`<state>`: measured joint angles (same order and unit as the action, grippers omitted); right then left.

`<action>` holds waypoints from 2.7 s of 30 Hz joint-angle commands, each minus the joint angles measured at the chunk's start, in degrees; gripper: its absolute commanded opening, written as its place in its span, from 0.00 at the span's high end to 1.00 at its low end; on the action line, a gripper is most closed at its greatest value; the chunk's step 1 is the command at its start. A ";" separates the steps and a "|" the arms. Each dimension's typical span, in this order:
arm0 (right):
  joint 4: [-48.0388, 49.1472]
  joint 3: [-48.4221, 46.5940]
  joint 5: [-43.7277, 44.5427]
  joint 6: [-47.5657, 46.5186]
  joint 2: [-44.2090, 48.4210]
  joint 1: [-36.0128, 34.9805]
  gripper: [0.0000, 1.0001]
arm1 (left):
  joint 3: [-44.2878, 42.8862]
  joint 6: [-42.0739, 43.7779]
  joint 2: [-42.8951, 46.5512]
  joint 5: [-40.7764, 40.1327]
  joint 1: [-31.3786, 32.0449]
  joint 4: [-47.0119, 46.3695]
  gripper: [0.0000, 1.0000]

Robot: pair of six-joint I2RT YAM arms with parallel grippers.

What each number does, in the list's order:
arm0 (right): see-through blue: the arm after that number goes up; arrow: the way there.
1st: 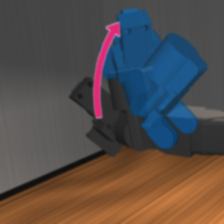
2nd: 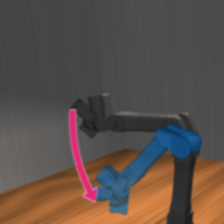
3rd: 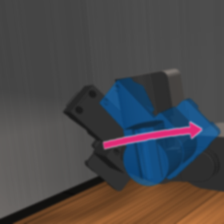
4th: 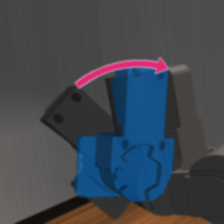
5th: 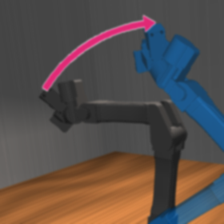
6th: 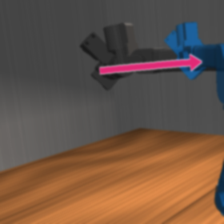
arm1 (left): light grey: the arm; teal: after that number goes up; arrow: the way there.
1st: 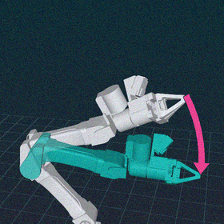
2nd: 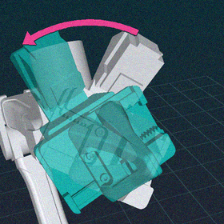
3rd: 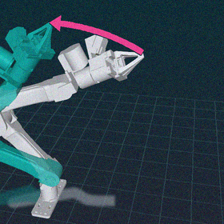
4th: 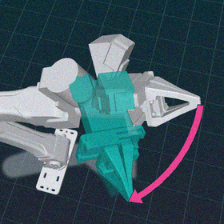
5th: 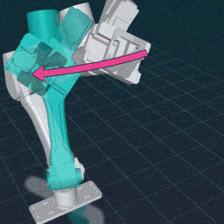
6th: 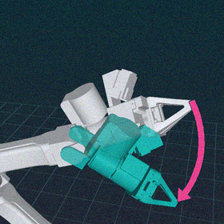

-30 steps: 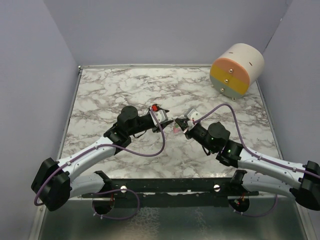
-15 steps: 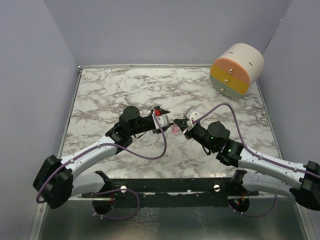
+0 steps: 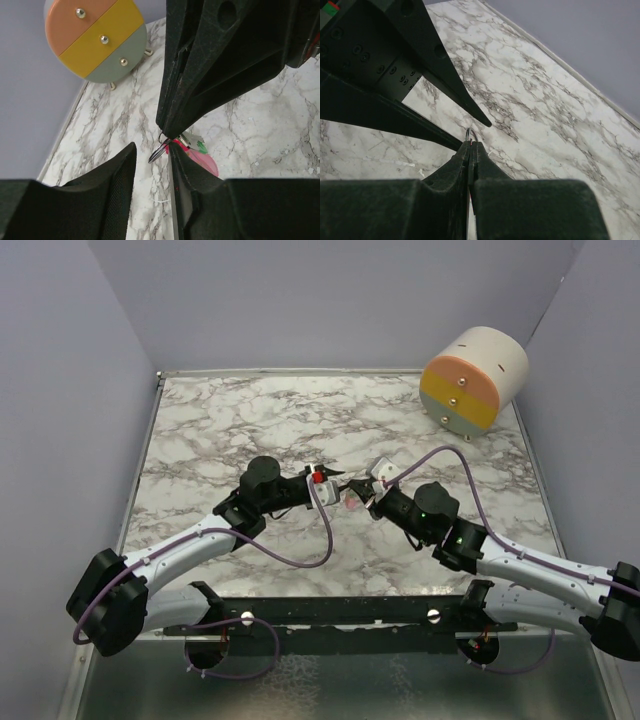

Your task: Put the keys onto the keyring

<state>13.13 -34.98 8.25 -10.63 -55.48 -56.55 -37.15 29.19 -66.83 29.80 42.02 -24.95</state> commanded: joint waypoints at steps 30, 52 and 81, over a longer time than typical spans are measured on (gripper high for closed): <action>-2.24 -2.64 5.79 2.42 0.61 0.07 0.99 | 1.57 1.23 3.29 1.50 0.61 -2.12 1.00; 3.59 2.91 7.89 -0.98 2.11 0.04 0.99 | 2.60 0.87 6.80 -1.44 0.58 -2.47 1.00; 5.05 1.78 15.95 1.90 0.18 0.04 0.46 | 2.43 -0.45 7.17 -0.25 0.58 -2.47 1.00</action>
<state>16.56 -32.91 17.45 -10.07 -55.53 -56.62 -34.68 29.26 -60.62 29.15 42.61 -25.30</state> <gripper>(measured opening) 0.506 0.039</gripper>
